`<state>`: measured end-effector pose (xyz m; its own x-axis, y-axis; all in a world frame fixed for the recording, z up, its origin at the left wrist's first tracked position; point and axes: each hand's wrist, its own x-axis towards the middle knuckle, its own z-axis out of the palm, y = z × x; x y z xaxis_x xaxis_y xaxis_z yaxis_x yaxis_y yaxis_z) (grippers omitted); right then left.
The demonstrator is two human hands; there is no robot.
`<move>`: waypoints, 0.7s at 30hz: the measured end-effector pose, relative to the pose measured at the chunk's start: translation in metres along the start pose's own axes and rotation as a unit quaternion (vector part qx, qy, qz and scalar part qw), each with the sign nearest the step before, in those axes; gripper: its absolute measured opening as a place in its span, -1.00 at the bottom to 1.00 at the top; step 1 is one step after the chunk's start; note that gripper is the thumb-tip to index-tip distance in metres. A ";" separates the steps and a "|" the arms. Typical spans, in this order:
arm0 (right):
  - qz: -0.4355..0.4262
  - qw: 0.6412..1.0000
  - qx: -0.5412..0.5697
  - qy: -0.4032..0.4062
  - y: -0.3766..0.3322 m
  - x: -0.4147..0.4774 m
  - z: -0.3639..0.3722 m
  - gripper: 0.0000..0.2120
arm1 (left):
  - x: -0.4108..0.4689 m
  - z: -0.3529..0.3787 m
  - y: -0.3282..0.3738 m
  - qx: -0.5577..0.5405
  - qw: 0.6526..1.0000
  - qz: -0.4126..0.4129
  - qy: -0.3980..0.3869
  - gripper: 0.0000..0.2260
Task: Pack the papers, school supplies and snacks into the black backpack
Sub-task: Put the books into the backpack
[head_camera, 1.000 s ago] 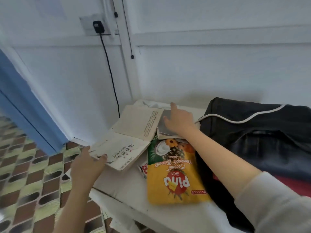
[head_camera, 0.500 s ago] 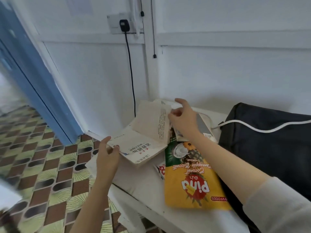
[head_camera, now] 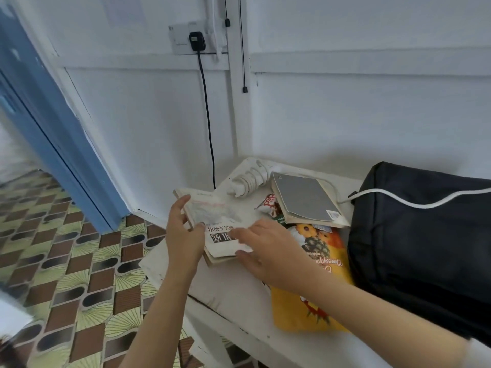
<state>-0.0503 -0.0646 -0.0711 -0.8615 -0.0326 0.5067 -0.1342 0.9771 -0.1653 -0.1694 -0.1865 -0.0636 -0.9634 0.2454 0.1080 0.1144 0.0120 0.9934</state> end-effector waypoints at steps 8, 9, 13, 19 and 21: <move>0.314 0.873 0.364 0.079 -0.016 -0.022 -0.024 -0.73 | 0.002 0.013 0.030 -0.049 0.994 0.088 0.045 -0.56; 0.319 0.838 0.433 0.091 -0.018 -0.021 -0.027 -0.65 | 0.001 0.019 0.033 -0.052 0.993 0.101 0.042 -0.53; 0.288 0.758 0.552 0.192 -0.014 -0.015 -0.042 -0.59 | -0.017 0.054 0.046 -0.083 0.989 0.121 -0.018 -0.47; 0.316 0.711 0.514 0.362 0.008 -0.027 -0.075 -0.47 | -0.057 0.106 0.055 -0.110 0.969 0.180 -0.128 -0.50; 0.334 0.693 0.508 0.388 0.014 -0.042 -0.084 -0.46 | -0.065 0.120 0.052 -0.103 0.962 0.189 -0.166 -0.50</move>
<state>0.0249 -0.0324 -0.0236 -0.4281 0.8631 0.2680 -0.4481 0.0548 -0.8923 -0.0720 -0.0858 -0.0234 -0.7286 0.4902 0.4784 0.3578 -0.3232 0.8761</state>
